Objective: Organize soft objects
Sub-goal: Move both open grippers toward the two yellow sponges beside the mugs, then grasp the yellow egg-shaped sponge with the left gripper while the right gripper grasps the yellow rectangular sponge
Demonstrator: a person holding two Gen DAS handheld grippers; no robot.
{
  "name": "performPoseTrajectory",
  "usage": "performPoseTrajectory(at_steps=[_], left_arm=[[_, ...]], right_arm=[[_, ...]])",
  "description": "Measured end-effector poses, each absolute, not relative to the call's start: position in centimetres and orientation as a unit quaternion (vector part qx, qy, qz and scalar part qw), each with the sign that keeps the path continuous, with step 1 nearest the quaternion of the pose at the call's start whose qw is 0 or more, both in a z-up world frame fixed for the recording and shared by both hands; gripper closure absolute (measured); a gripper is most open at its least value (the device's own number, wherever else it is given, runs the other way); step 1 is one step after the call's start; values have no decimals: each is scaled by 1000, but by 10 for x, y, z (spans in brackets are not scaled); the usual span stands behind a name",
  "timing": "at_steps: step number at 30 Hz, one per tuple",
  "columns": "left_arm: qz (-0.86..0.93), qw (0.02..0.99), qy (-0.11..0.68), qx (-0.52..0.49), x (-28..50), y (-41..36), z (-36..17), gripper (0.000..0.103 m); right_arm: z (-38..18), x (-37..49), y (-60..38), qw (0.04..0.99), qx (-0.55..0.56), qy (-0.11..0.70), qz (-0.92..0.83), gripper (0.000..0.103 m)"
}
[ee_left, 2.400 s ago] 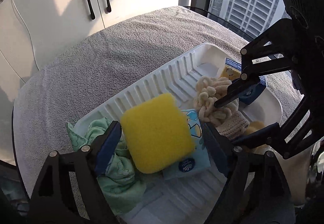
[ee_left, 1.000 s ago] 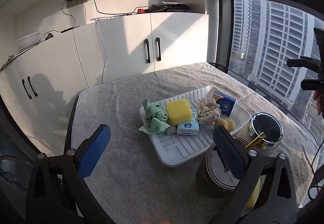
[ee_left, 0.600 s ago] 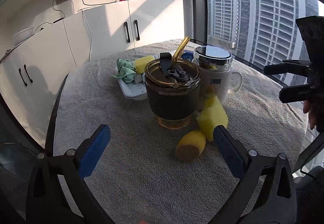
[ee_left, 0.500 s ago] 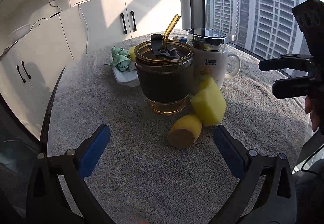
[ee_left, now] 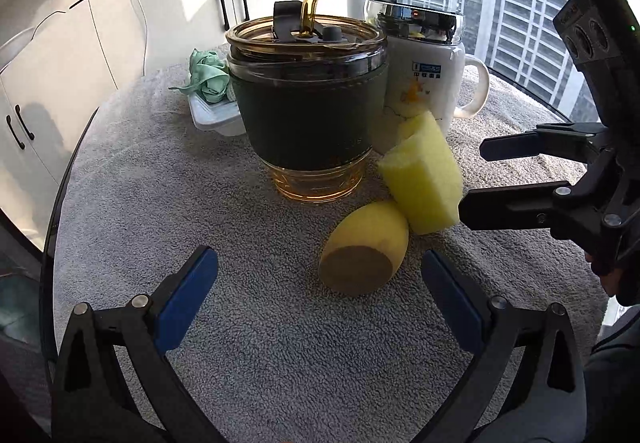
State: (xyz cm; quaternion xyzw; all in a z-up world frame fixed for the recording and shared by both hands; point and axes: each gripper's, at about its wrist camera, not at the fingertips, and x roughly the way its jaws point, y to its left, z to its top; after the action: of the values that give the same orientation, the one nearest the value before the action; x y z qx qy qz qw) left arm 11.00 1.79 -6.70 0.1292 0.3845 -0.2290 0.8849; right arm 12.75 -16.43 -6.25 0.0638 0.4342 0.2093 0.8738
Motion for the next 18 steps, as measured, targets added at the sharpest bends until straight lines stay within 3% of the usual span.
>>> performPoseTrajectory(at_steps=[10,12,16,18], left_arm=[[-204,879,416,111,124,15,-78,0],[-201,880,415,109,125,15,-77,1],[-206,878,416,117,128,9,-78,6],[-213,875,419,116,129,5,-78,17]], right_arm=[[-65,143,-144,874,34,439,208,1],[-67,145,-140,872,32,444,206,7],[-71,149,-138,867,37,452,205,13],[-72,149,-137,867,39,450,209,17]])
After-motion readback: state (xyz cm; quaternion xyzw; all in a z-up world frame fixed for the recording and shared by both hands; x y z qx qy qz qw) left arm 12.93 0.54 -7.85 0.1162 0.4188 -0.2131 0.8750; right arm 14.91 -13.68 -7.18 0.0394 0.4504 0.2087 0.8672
